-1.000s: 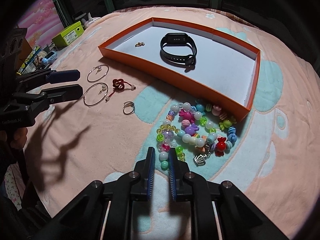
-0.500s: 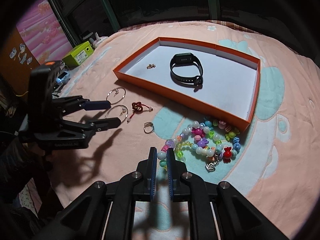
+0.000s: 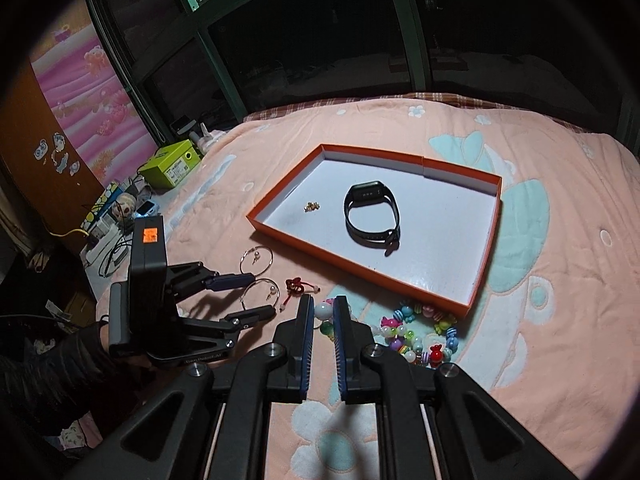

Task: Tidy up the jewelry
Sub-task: 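Lift the beaded bracelet with the right tool while the left tool grasps the silver hoop earring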

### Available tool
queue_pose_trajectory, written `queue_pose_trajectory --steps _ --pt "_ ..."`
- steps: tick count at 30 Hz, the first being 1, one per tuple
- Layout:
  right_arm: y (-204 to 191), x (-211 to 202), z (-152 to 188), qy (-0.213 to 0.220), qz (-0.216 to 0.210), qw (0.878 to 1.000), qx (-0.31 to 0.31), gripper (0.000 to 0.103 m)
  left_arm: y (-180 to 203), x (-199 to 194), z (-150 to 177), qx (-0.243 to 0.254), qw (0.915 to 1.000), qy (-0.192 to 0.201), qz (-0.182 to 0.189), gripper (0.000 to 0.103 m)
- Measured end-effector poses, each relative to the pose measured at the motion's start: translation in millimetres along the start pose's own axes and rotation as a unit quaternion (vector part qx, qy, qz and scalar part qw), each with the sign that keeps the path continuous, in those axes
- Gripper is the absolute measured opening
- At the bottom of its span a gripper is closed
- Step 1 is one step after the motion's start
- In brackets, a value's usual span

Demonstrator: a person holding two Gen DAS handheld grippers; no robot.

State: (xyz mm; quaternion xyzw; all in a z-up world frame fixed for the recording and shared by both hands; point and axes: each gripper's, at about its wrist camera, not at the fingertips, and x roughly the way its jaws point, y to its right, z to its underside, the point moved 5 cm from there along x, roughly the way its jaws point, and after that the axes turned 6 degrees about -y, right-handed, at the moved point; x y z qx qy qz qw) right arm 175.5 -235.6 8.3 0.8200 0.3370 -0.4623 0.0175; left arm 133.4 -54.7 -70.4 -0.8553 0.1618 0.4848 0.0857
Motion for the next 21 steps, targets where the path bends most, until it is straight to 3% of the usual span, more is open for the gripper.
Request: queue_pose_trajectory --steps 14,21 --pt "4 -51 -50 0.078 -0.018 0.997 0.011 0.012 -16 -59 -44 -0.037 0.9962 0.073 0.031 0.052" --pt "14 -56 -78 0.105 0.000 0.994 0.008 0.012 -37 -61 -83 -0.041 0.9947 0.092 0.018 0.052"
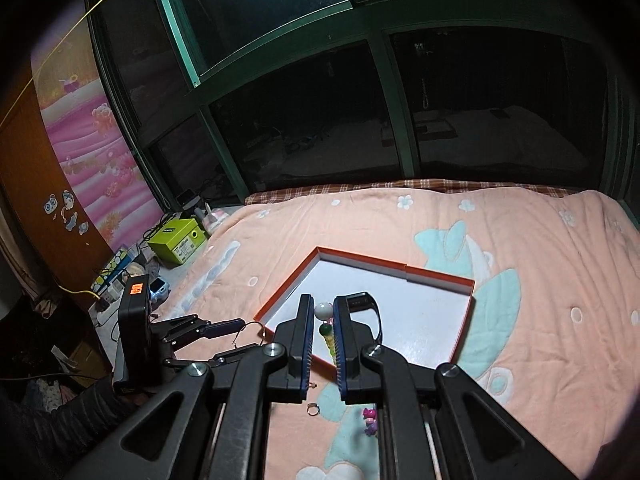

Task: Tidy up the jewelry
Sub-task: 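Lift the beaded bracelet with the right tool while the left tool grasps the silver hoop earring, then lower the bracelet and hoop earring into the orange box and open both tools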

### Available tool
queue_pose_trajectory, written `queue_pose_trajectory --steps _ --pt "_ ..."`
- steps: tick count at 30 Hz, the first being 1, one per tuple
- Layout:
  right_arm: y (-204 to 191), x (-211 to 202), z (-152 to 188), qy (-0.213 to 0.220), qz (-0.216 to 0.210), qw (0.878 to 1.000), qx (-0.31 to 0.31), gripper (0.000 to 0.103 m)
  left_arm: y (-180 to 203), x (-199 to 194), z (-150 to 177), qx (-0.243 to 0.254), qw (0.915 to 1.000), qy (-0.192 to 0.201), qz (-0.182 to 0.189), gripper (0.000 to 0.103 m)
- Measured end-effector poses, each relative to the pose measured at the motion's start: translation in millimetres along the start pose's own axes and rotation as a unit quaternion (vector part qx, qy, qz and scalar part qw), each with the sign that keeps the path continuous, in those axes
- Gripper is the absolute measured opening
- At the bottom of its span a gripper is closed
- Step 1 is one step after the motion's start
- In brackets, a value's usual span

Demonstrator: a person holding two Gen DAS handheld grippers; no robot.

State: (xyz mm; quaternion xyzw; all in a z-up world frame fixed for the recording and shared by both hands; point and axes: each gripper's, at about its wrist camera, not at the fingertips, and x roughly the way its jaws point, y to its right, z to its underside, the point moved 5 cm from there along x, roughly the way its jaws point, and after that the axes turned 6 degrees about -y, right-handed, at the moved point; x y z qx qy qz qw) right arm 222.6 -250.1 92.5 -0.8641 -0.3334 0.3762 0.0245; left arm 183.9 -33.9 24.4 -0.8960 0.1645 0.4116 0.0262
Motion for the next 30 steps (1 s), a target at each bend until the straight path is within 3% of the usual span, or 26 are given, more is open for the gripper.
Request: queue_pose_trajectory --steps 10,20,30 --pt "39 32 -19 0.008 0.019 0.999 0.039 0.012 -27 59 -29 -0.006 0.9995 -0.029 -0.006 0.052" --pt "69 78 -1 -0.046 0.043 0.995 0.071 0.012 -41 105 -18 0.000 0.9974 -0.072 0.001 0.052" --pt "87 104 10 -0.074 0.056 0.991 0.098 0.012 -50 124 -14 -0.009 0.9960 -0.089 -0.002 0.052"
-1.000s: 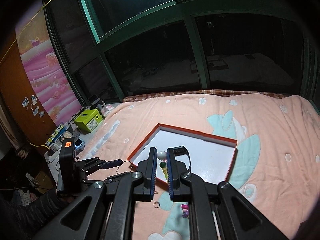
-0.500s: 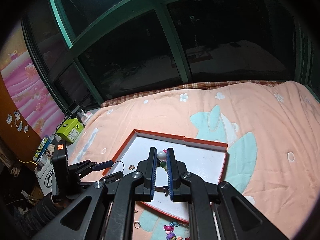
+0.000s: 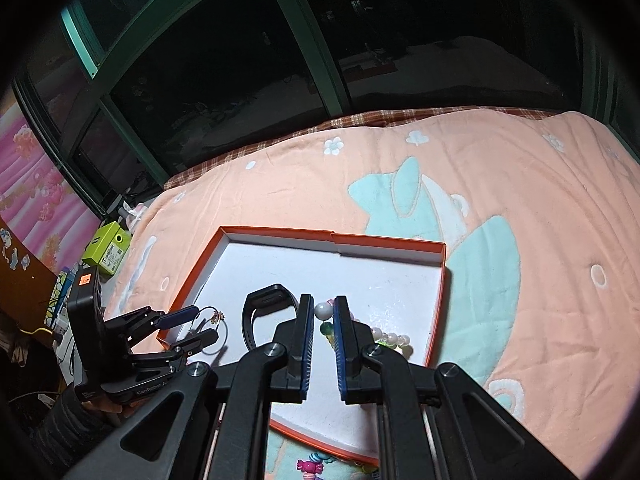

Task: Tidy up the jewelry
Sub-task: 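Lower the bracelet and hoop earring into the orange box and open both tools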

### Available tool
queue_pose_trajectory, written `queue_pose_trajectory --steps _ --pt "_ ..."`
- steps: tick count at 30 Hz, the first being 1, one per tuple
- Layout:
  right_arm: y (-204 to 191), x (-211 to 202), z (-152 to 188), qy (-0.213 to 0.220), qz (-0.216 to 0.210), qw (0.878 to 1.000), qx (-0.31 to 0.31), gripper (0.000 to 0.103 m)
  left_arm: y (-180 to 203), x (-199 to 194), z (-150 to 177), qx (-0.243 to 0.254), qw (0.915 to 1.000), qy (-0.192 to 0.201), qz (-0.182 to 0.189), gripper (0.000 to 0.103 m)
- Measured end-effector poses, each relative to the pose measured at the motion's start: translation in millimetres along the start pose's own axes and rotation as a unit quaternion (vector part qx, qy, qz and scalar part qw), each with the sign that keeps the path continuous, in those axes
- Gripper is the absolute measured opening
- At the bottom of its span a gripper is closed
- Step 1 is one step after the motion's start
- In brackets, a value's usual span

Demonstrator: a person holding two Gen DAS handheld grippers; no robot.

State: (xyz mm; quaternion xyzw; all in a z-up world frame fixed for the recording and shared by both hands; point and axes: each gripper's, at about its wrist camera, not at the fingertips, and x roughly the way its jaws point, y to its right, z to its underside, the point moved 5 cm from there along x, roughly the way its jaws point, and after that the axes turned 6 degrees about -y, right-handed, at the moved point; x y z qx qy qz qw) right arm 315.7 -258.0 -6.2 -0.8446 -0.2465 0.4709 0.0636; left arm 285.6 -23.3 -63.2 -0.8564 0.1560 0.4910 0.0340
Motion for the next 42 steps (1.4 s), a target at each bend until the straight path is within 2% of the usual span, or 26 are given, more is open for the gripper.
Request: queue_pose_trajectory --steps 16,19,21,26,32,38,42 --pt "2 17 1 -0.021 0.001 1.000 -0.001 0.012 -2 12 -4 0.003 0.9999 -0.005 -0.010 0.052" --pt "3 20 2 -0.026 0.005 1.000 -0.004 0.012 -1 14 -4 0.005 0.9999 -0.007 -0.014 0.054" --pt "4 22 2 -0.030 0.006 1.000 -0.004 0.012 -1 14 -5 0.001 0.9999 -0.009 -0.012 0.059" --pt "8 24 2 -0.036 0.011 0.999 0.000 0.012 1 11 -6 -0.006 0.9999 -0.008 -0.008 0.059" --pt "7 16 4 -0.036 0.020 0.999 0.003 0.014 7 -10 -6 -0.009 0.9999 0.009 -0.011 0.059" --pt "-2 -1 12 -0.031 0.027 0.999 -0.005 0.023 18 -46 4 -0.005 0.9993 0.033 -0.015 0.059" --pt "-10 -15 19 -0.025 0.028 0.999 -0.008 0.025 25 -67 18 -0.002 0.9992 0.039 -0.012 0.059"
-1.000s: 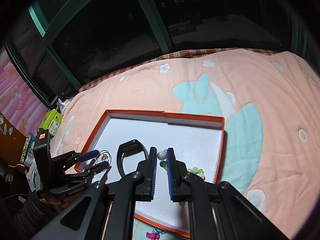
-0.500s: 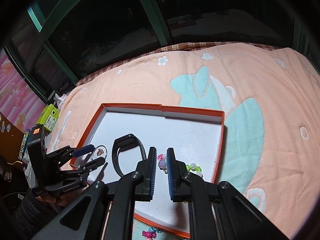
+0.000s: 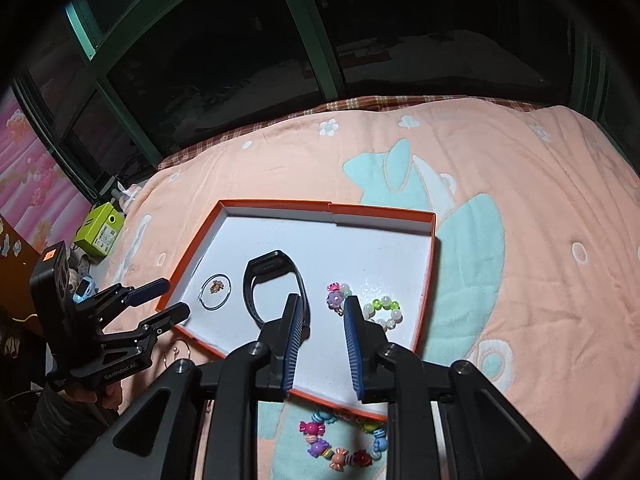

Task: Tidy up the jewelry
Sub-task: 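Lower the bracelet and hoop earring into the orange box and open both tools, then grasp the red knotted earring with the left tool while the right tool grasps the colorful beaded bracelet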

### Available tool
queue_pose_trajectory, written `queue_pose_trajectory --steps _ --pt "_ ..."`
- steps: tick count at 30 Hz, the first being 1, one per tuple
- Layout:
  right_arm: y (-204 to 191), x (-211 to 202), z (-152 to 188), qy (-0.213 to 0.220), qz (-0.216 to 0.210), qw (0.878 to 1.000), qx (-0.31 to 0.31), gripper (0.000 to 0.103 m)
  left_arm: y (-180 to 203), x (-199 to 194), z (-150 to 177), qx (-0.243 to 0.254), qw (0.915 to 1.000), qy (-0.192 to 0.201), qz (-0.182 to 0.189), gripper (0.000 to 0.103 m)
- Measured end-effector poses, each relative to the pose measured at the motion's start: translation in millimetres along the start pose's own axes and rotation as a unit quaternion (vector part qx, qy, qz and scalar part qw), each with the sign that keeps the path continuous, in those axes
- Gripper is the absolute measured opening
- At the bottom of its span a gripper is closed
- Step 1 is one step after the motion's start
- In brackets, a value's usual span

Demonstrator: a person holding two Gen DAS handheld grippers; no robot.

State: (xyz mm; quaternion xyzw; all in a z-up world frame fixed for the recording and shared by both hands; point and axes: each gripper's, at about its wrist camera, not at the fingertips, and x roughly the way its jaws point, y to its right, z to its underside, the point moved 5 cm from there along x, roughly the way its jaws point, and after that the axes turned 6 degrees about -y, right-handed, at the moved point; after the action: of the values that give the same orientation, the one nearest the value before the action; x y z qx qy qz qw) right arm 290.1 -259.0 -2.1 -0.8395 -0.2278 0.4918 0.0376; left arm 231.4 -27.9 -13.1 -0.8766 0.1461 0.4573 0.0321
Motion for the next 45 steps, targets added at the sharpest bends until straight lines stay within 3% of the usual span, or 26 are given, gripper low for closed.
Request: queue_pose_trajectory --steps 6,14,25,34,39,45 --pt "-11 -21 13 0.013 -0.002 1.000 -0.004 0.029 15 -25 32 0.011 0.9998 -0.005 0.015 0.059" --pt "-20 -30 39 0.010 -0.001 1.000 -0.007 0.036 43 -22 68 0.030 0.9985 -0.028 0.035 0.059" --pt "-5 -20 73 -0.017 0.012 1.000 0.008 0.037 65 10 62 0.064 0.9957 -0.044 0.050 0.058" --pt "11 -4 91 -0.043 0.022 0.999 0.018 0.037 65 30 63 0.068 0.9940 -0.060 0.061 0.045" --pt "15 3 96 -0.054 0.023 0.998 0.018 0.037 66 35 64 0.077 0.9934 -0.059 0.062 0.029" --pt "24 8 100 -0.060 0.026 0.998 0.026 0.037 68 34 64 0.085 0.9933 -0.051 0.059 0.017"
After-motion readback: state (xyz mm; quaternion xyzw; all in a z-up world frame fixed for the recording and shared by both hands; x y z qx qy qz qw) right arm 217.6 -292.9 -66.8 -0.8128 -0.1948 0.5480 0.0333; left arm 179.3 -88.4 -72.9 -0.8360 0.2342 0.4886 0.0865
